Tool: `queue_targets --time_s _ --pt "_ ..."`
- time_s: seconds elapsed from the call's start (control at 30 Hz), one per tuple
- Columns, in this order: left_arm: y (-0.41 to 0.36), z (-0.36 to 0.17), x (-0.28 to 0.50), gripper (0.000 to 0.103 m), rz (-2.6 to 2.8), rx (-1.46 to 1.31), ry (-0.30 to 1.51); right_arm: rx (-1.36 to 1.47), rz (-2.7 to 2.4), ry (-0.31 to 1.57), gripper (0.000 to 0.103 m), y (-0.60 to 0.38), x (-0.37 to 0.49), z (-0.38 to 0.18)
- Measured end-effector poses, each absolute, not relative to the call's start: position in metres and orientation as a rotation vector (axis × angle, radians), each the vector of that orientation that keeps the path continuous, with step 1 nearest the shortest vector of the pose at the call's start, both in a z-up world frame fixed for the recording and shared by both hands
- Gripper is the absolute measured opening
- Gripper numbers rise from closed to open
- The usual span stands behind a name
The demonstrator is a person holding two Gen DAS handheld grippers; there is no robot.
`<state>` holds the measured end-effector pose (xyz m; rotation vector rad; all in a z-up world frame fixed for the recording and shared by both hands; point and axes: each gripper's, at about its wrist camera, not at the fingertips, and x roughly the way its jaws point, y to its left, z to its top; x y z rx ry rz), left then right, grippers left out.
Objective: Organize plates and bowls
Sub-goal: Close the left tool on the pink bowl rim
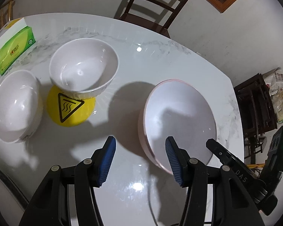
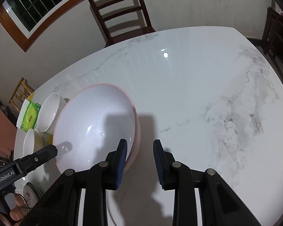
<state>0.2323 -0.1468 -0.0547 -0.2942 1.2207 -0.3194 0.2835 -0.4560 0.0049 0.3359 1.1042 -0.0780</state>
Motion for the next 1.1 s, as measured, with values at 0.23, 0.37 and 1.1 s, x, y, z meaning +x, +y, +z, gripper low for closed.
queue_targets --time_s 0.23,0.37,1.1 --pt "-0.159 -0.065 0.243 0.036 -0.302 -0.262 1.233 0.32 -0.085 1.12 0.029 -0.449 0.292 -0.004" --pt "-0.159 -0.071 0.244 0.023 -0.311 -0.275 1.249 0.324 -0.079 1.125 0.029 -0.447 0.293 -0.008" --pt "-0.137 -0.052 0.196 0.013 -0.346 -0.267 1.237 0.296 -0.062 1.119 0.018 -0.42 0.237 0.012"
